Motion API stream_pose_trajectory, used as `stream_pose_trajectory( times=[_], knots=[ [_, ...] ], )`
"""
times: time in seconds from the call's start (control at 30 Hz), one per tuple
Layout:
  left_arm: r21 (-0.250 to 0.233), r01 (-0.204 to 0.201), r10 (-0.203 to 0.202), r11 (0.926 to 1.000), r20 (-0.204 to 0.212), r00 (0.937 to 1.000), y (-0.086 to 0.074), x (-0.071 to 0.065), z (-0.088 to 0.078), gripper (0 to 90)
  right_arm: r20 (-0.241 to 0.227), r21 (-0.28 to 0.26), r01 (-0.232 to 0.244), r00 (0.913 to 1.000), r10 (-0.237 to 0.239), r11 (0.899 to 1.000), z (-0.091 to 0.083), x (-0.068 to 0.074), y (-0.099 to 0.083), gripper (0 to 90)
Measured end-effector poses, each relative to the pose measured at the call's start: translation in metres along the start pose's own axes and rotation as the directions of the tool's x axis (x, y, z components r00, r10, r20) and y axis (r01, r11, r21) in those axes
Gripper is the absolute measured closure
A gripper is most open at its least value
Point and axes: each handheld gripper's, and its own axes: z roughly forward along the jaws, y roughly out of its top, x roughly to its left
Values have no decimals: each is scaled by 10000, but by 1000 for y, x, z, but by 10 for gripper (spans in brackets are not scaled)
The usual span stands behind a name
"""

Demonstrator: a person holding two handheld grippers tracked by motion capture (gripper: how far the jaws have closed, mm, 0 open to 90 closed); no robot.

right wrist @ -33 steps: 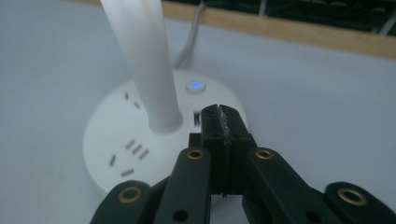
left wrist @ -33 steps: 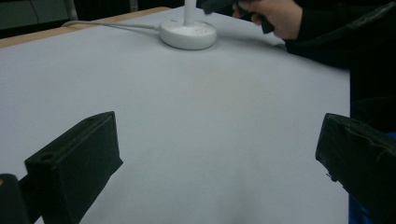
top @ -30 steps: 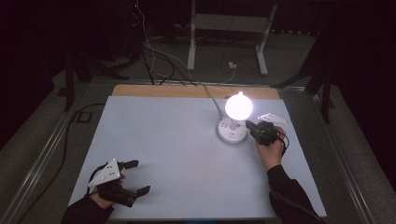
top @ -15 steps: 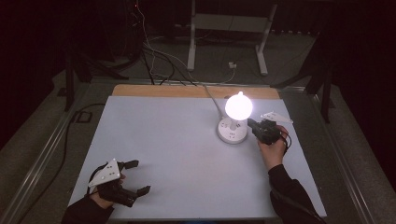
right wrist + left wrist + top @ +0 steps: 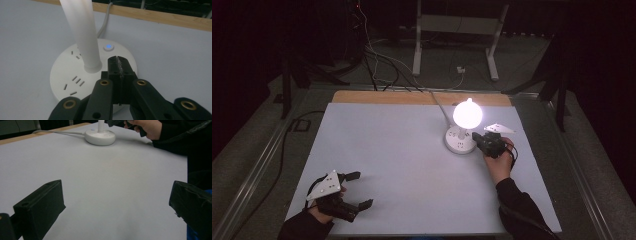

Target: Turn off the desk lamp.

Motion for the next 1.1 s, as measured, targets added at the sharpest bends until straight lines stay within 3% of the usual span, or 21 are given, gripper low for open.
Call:
stream_pose_trajectory(
  times=[0.6, 0.67, 0.7, 0.8, 1.1],
  knots=[
    [-8, -4, 4, 10000, 12, 10000, 0, 0, 0, 5, -43, 361, 223, 9997, -222, 9991, 9, 3, -7, 899],
    [39, -33, 32, 10000, 16, 10000, 0, -1, 0, 5, -229, 345, 134, 9997, -126, 9993, 10, 2, -7, 899],
    [1, -35, 35, 10000, 27, 10000, 0, -1, 0, 5, -600, 429, 80, 9982, -54, 9990, 11, 2, -7, 899],
    [1, -26, 26, 10000, 25, 10000, 0, -1, 0, 5, -83, 372, 660, 9978, -657, 9971, 11, 9, -7, 898],
    [14, 15, -15, 10000, 16, 10000, 0, 0, 1, 5, 221, -184, 360, 9991, -356, 9992, -2, -1, -2, 898]
  ],
)
